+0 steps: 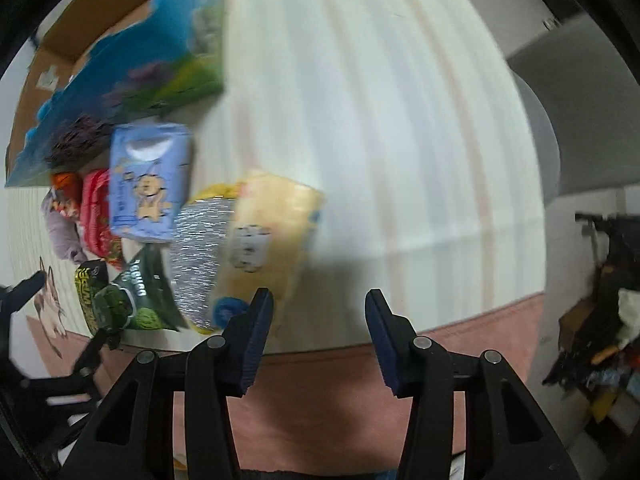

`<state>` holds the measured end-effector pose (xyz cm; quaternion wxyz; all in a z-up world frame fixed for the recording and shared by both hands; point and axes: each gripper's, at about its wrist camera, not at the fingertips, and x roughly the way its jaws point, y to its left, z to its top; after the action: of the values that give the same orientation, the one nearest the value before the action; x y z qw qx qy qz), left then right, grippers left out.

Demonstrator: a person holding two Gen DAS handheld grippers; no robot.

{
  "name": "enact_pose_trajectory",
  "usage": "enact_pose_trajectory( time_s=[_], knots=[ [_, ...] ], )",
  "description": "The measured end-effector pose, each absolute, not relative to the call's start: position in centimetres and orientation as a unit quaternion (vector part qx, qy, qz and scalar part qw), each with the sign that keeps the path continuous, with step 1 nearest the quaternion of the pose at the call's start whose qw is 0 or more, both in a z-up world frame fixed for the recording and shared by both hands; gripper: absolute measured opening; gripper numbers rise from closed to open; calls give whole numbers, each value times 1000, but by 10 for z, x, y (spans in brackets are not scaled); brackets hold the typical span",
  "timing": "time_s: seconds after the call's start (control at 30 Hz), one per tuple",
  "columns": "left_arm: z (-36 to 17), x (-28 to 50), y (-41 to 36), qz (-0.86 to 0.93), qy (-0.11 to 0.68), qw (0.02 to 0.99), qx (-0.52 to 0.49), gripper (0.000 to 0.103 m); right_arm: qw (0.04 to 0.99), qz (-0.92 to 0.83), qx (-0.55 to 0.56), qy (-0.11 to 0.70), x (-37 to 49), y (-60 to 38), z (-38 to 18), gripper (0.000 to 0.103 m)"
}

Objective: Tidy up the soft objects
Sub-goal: 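Grasp the green Deeyeo pack with the left tool while the right tool grasps the cream tissue pack, then carry both packs into the box and open both tools to release them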

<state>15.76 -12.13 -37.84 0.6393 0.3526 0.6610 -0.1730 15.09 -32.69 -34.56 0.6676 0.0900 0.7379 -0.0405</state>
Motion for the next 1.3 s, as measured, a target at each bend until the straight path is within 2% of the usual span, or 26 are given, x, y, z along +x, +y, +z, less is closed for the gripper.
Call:
enact_pose_trajectory(
  time_s=[0.1,0.17,0.23,0.33,0.47,0.53,0.7,0.77,0.8,0.83,0.9,1.1,1.13,1.23,1.3],
  knots=[
    [-393,163,-126,-186,678,624,342,87,679,-29,121,724,145,-333,-336,57],
    [-399,161,-128,-192,687,617,331,62,686,-9,140,714,144,-327,-330,59],
    [-402,160,-127,-185,703,614,308,48,694,19,151,703,149,-313,-326,59],
    [-401,158,-120,-145,715,629,269,45,688,62,180,700,160,-293,-330,59],
    [-399,149,-86,-70,775,613,136,44,653,97,222,718,169,-286,-352,56],
    [-399,141,-69,-41,795,601,66,44,655,87,205,722,166,-292,-349,44],
    [-391,127,-47,-16,795,606,-1,44,664,-30,102,740,153,-326,-348,43],
    [-392,115,-40,-11,792,610,-12,44,658,-43,112,743,150,-334,-353,45],
    [-392,117,-25,-8,792,610,-18,44,658,-47,115,742,149,-334,-353,50],
    [-392,116,-22,-5,793,609,-23,44,662,-55,115,739,149,-333,-354,64],
    [-393,118,-23,0,792,610,-25,44,666,-67,116,734,152,-327,-355,79],
    [-414,119,-40,8,786,618,-26,44,637,-108,112,755,156,-315,-406,78],
    [-413,117,-39,8,785,619,-25,42,635,-104,119,756,155,-312,-413,68],
    [-400,111,-50,10,781,623,-36,34,650,-97,117,745,146,-308,-411,66],
    [-389,106,-44,8,780,623,-56,33,655,-80,121,741,137,-306,-403,65]
  ],
)
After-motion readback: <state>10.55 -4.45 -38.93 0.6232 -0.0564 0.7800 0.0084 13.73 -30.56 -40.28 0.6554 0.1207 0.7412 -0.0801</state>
